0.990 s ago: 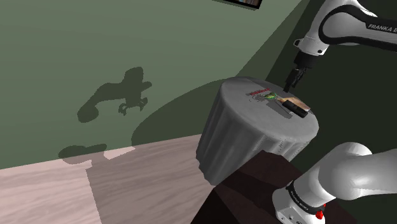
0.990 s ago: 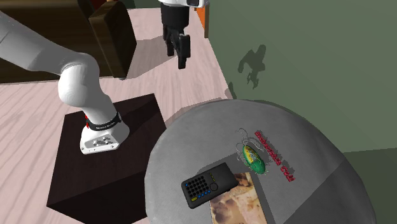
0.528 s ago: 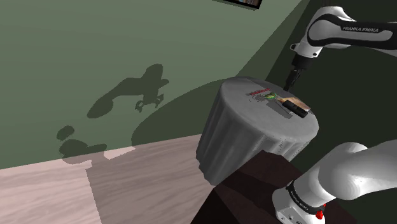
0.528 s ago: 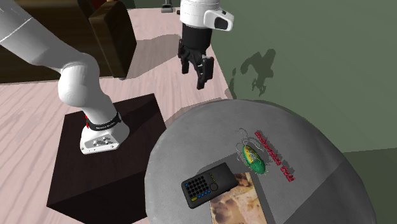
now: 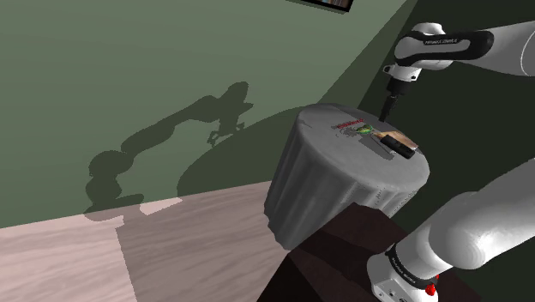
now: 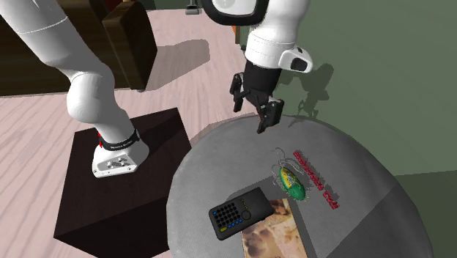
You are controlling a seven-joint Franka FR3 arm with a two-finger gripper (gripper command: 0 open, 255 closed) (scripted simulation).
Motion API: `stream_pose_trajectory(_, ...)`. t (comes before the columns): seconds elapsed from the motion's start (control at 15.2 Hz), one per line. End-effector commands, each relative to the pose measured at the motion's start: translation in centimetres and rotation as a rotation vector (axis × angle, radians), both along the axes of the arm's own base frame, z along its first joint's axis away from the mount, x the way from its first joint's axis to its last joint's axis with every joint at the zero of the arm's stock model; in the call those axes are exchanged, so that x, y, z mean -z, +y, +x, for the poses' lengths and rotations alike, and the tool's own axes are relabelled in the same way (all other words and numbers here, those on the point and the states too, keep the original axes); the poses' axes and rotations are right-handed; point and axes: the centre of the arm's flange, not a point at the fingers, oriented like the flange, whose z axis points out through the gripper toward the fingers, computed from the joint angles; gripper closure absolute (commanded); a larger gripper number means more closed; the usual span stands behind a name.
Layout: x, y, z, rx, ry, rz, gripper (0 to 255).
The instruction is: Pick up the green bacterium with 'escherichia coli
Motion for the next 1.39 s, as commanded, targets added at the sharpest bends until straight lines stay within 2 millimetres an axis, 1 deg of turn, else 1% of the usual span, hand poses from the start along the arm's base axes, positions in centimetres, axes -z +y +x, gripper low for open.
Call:
stream_pose_trajectory(0.0,1.1,-2.2,0.9,-0.025,0.008,0.005,0)
stream_pose_trajectory(0.59,6.1,-11.9,6.5,-0.119,0.046,0.031,0)
stream_pose_trajectory(0.92,9.0,-16.7,9.8,-0.169,0.066,0.044,0)
stream_pose_trajectory(1.32,12.2,-16.7,9.8,-0.169,0.066,0.044,0)
